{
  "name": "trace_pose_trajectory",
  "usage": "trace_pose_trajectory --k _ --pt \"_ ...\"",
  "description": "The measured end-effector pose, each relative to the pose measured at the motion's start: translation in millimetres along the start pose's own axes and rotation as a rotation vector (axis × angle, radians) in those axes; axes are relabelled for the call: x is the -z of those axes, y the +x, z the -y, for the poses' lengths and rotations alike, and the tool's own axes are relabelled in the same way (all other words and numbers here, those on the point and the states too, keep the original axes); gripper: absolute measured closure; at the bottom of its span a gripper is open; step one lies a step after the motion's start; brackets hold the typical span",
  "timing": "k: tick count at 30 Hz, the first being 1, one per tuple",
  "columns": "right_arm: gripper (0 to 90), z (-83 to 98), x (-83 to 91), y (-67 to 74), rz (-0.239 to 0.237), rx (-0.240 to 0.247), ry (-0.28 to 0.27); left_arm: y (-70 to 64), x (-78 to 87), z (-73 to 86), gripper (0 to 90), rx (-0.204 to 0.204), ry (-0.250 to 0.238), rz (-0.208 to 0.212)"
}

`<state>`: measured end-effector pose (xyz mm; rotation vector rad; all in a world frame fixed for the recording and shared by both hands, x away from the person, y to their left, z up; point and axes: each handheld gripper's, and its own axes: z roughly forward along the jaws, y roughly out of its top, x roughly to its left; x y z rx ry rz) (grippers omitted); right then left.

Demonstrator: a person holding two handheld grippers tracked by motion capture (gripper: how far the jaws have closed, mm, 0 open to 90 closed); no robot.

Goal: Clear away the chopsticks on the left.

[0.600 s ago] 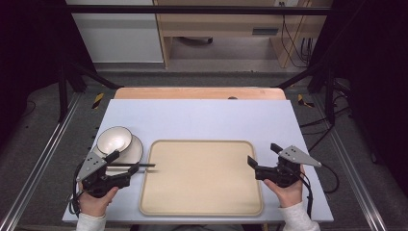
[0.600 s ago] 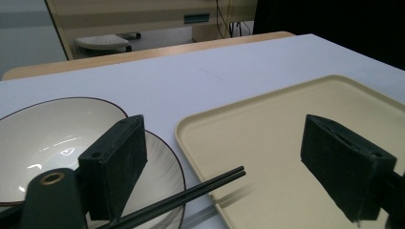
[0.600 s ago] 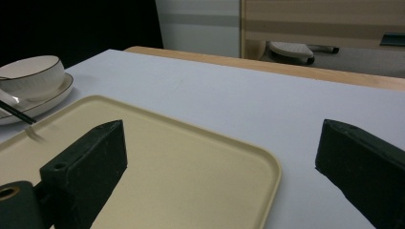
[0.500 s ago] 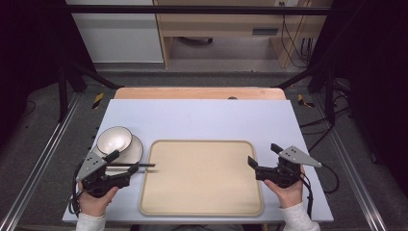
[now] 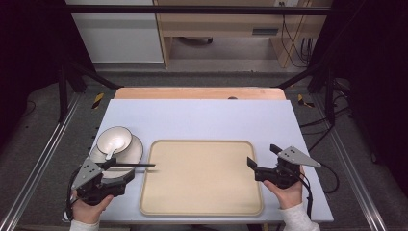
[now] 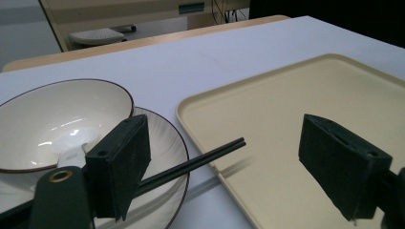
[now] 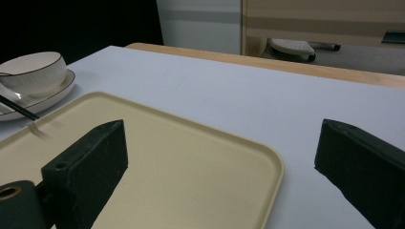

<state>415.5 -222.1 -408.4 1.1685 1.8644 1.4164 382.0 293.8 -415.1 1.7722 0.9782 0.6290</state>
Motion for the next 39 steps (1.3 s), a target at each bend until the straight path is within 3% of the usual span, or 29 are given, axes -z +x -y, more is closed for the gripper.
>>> trace_pose_trajectory --k 6,13,20,28,39 --pt "4.3 -0.3 0.5 0.2 0.000 -0.003 0.005 1.9 7.9 11.5 18.8 -0.005 0.027 0.013" --pt "4.3 1.5 -3.8 1.4 -0.005 -0.004 0.025 8.4 10.8 24.8 20.2 -0.002 0.069 -0.005" --pt "4.4 2.2 -6.2 3.3 -0.012 -0.005 0.040 17.4 3.5 32.6 21.0 -0.009 0.129 -0.042" --pt "4.4 1.7 -8.5 5.3 -0.020 0.005 0.038 36.2 -3.3 35.4 24.6 0.011 0.131 -0.090" --pt "4.3 1.9 -10.6 6.6 -0.024 0.006 0.045 51.1 -18.4 37.2 29.3 -0.039 0.161 -0.124"
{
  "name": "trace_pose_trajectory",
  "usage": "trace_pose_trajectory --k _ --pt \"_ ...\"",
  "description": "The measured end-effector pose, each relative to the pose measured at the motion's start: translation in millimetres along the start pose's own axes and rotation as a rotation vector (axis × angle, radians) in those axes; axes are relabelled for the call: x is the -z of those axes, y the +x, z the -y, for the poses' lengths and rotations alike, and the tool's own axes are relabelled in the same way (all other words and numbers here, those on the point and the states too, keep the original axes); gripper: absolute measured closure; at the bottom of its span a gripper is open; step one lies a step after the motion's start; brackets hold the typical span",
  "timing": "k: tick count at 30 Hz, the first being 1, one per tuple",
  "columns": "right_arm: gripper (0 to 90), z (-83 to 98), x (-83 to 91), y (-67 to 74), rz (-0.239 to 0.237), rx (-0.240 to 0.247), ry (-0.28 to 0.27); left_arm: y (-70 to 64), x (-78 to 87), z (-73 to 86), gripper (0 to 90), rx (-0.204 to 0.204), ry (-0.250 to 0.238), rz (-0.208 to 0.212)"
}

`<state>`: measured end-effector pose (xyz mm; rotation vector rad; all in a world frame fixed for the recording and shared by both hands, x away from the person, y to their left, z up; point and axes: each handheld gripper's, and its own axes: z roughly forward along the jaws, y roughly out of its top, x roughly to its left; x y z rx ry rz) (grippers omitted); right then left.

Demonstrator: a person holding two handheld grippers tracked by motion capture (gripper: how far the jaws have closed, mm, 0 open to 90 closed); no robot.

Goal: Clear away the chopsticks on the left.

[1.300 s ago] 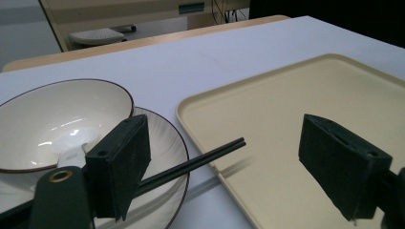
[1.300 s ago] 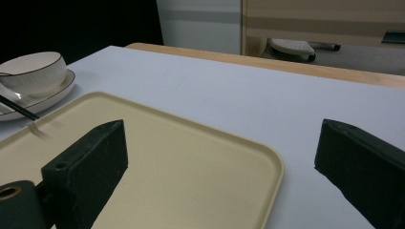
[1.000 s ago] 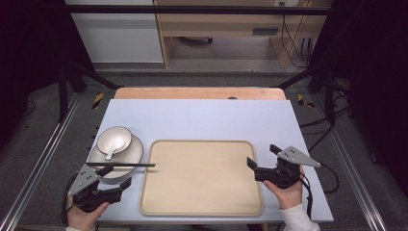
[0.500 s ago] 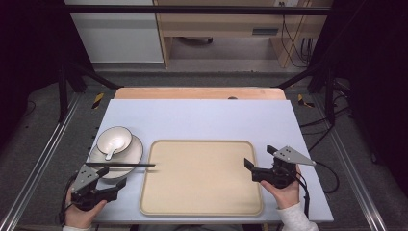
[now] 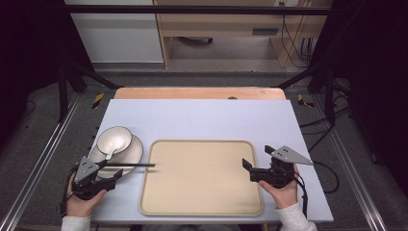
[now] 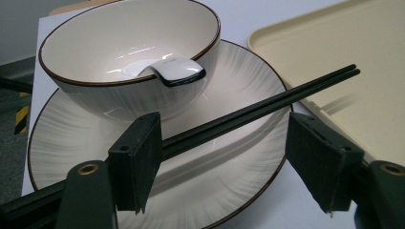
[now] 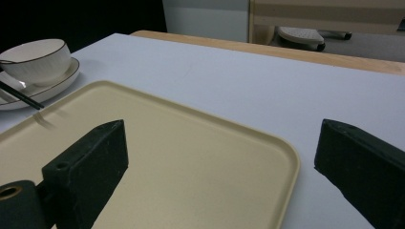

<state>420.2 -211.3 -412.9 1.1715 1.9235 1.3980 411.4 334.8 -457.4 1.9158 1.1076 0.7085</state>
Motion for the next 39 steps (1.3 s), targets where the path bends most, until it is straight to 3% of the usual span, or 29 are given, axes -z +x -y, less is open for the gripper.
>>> trace_pose_trajectory --k 17,31,39 --pt "4.2 0.2 -1.5 0.7 -0.004 0.004 0.007 6.0 -9.9 2.7 30.6 -0.020 0.028 -0.001" --pt "4.3 -0.3 0.4 -1.2 0.000 0.000 0.003 2.9 -8.0 3.6 40.9 -0.033 0.070 -0.021" --pt "4.3 -0.6 1.0 -1.8 -0.001 -0.002 -0.001 2.8 -6.7 2.8 48.6 -0.030 0.075 -0.006"
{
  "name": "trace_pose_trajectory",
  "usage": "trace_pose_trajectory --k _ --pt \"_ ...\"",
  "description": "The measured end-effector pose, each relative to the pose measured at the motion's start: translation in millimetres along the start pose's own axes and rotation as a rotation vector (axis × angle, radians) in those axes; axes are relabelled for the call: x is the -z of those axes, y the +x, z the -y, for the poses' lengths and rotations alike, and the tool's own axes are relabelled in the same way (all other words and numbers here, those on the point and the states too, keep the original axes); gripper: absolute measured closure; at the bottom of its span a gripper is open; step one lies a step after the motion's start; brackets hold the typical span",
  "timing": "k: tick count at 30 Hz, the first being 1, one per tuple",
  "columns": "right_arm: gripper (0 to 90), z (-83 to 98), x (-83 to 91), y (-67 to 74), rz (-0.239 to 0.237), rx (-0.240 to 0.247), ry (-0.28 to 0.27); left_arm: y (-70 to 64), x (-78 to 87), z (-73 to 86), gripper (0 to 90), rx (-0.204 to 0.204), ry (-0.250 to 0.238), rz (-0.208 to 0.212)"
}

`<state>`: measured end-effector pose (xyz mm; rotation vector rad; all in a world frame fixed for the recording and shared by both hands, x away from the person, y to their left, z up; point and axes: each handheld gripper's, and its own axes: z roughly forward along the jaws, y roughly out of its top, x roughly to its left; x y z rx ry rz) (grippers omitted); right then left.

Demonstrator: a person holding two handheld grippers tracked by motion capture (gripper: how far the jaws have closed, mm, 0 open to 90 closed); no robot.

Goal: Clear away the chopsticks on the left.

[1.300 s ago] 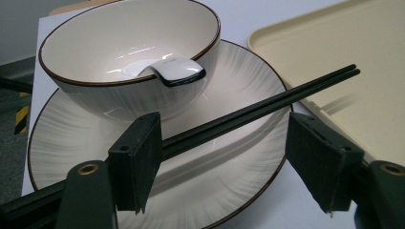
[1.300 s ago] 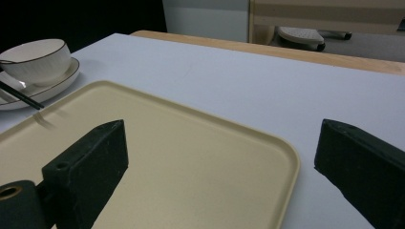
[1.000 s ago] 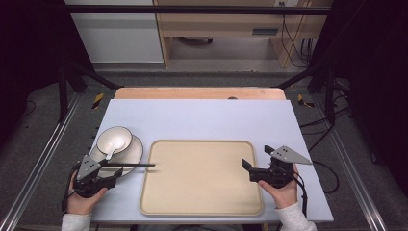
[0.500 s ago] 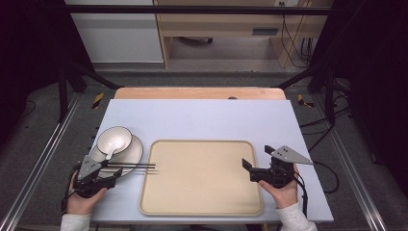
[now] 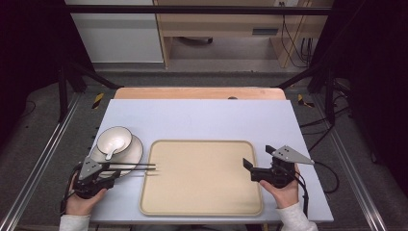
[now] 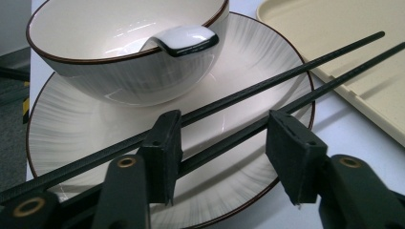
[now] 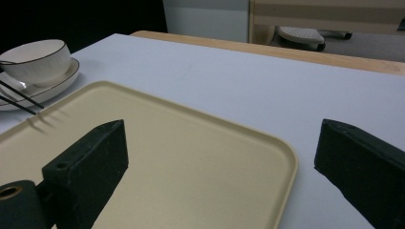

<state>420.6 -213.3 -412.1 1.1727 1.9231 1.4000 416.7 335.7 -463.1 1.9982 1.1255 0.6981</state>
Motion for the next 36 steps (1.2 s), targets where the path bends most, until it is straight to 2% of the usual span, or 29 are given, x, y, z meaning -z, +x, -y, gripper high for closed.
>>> trace_pose_trajectory --k 11,16,23,36 --pt "4.3 0.0 0.1 -0.6 0.002 0.001 0.005 -1.7 0.9 -1.5 62.1 -0.010 0.022 0.022" --pt "4.3 -0.2 0.4 -0.7 0.001 0.001 0.004 -3.3 0.8 -2.4 65.4 -0.018 0.030 0.024" --pt "4.3 0.0 -0.1 0.1 0.000 -0.005 0.007 -4.9 1.7 -3.4 73.1 -0.014 0.040 0.030" --pt "4.1 -0.3 0.2 0.2 -0.002 -0.001 0.006 -9.3 0.8 -5.8 79.9 -0.004 0.054 0.036"
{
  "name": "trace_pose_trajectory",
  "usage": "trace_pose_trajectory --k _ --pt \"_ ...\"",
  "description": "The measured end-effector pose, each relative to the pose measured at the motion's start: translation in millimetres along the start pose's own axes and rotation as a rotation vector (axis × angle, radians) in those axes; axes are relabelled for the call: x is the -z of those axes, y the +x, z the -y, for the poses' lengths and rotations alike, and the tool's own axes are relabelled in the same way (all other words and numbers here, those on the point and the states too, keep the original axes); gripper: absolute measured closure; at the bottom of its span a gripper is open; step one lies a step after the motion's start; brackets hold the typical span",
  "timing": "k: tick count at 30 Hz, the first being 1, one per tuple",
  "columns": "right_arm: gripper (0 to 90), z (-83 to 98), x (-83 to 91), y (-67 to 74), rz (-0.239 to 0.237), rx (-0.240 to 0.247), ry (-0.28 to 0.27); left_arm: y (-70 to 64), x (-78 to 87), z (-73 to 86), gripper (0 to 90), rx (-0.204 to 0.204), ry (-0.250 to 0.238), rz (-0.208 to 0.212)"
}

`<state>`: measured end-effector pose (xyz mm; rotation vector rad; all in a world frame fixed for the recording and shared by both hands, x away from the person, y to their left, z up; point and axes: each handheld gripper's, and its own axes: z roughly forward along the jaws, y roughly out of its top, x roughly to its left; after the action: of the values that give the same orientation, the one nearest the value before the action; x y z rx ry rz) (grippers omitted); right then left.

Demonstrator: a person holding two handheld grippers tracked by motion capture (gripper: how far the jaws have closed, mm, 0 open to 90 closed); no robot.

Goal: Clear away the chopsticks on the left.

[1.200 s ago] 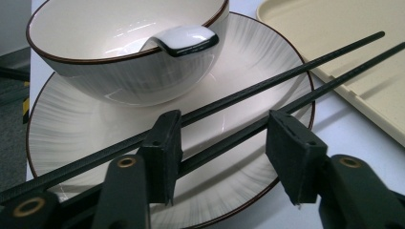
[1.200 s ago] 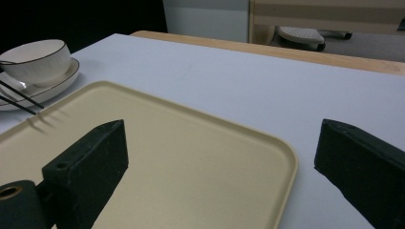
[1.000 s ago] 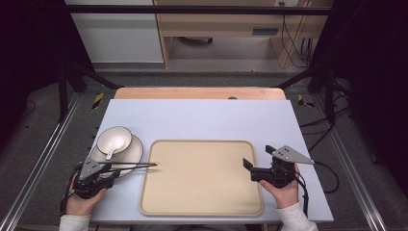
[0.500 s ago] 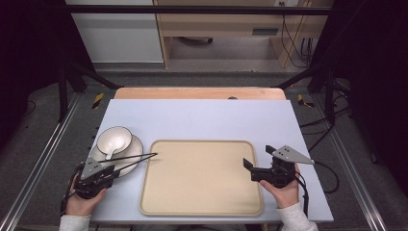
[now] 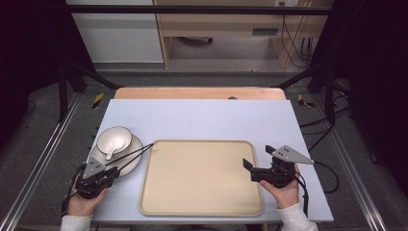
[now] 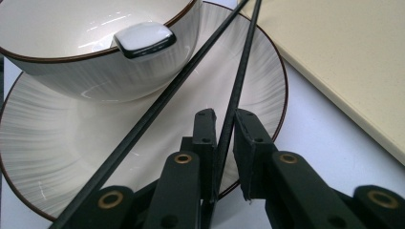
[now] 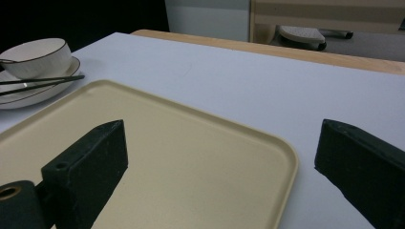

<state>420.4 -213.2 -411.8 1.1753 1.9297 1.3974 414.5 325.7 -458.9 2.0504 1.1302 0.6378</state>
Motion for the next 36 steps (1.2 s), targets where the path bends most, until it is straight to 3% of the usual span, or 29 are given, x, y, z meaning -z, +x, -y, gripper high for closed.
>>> trace_pose_trajectory --k 6,14,23,36 --pt "4.1 0.2 -0.3 -0.5 0.001 0.003 0.001 -1.2 0.4 -1.1 84.4 -0.001 0.010 0.007" --pt "4.1 0.1 -0.6 -0.1 -0.001 0.004 0.004 -0.6 -2.4 -4.2 79.7 0.033 0.014 0.012" --pt "4.1 -0.3 -0.5 0.2 -0.002 0.005 0.001 -0.8 -7.5 -7.1 83.6 0.064 0.031 0.014" --pt "4.0 -0.1 -0.4 -0.1 -0.002 0.004 0.001 -10.2 -1.9 -12.0 85.5 0.091 0.005 0.011"
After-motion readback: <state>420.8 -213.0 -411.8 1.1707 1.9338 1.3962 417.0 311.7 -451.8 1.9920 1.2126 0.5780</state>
